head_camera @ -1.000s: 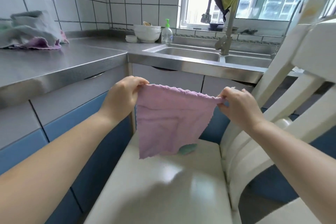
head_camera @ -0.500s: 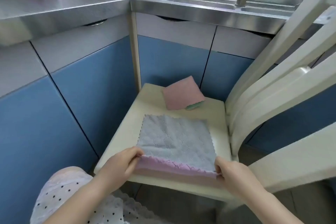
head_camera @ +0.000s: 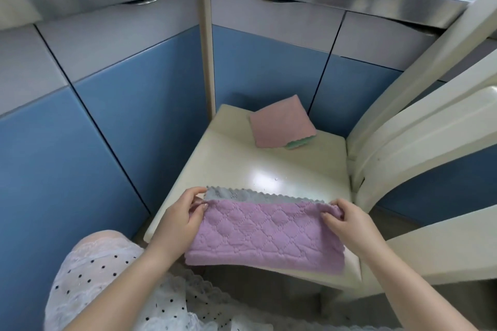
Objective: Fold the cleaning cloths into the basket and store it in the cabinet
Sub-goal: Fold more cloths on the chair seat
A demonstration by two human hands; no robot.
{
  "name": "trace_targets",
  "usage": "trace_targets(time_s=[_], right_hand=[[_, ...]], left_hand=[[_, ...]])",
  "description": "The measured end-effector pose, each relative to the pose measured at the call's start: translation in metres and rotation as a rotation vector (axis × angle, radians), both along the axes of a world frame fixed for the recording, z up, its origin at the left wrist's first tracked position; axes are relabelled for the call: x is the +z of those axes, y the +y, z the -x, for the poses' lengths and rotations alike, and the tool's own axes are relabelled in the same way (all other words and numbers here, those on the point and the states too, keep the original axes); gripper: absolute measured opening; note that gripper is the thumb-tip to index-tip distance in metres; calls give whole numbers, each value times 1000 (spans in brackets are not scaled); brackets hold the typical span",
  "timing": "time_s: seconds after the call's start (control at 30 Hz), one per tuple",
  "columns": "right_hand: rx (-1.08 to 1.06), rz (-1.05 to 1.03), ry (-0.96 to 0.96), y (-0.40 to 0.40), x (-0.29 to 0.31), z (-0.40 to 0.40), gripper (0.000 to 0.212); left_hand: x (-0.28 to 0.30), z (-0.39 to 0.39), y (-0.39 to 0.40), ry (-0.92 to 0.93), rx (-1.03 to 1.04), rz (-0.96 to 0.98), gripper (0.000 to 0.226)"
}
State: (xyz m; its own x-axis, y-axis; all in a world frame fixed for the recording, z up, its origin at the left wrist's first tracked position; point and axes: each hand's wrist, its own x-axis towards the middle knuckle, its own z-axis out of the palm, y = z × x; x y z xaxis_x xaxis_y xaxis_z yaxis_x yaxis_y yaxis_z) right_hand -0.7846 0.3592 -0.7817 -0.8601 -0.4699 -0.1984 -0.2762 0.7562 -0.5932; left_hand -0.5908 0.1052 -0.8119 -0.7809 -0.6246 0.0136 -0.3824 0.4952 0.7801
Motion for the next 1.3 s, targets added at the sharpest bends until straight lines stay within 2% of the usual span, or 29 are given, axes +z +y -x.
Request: trace_targets(time_s=[0.13, 0.23, 0.4, 0.5, 0.6, 0.67, 0.73, 0.83, 0.93, 1.03, 1.13, 1.23, 1.3], right_hand=[[-85, 44, -34, -8, -20, 14, 15], [-111, 23, -30, -12, -29, 21, 8], [-118, -11, -15, -18, -35, 29, 9], [-112, -53, 12, -19, -36, 29, 21], [-50, -142, 300, -19, -36, 21, 40], [47, -114, 496, -28, -37, 7, 43], [157, -60, 596, -46, -41, -12, 43], [319, -129, 567, -75, -51, -41, 43], [399, -324, 446, -82, -64, -55, 73], [366, -337, 442, -76, -70, -57, 56], [334, -355, 430, -71, -71, -54, 50], [312, -374, 410, -61, -72, -46, 56], [320, -393, 407, -51, -74, -41, 68]], left_hand=[[0, 22, -7, -11, -1, -19, 34], [-1, 34, -12, -36, 23, -31, 34], [-11, 48, -19, -117, 43, 33, 31], [-11, 53, -17, -162, 35, 112, 29], [-9, 55, -6, -154, 31, 403, 32], [-8, 54, 12, -114, -78, 528, 35], [-16, 58, 37, -118, -210, 645, 38], [-14, 67, 71, -313, -336, 601, 49], [-22, 71, 83, -515, -411, 556, 69], [-26, 64, 82, -523, -420, 573, 61], [-36, 60, 75, -492, -369, 610, 58], [-38, 58, 69, -517, -367, 645, 73], [-37, 55, 61, -525, -373, 643, 80]])
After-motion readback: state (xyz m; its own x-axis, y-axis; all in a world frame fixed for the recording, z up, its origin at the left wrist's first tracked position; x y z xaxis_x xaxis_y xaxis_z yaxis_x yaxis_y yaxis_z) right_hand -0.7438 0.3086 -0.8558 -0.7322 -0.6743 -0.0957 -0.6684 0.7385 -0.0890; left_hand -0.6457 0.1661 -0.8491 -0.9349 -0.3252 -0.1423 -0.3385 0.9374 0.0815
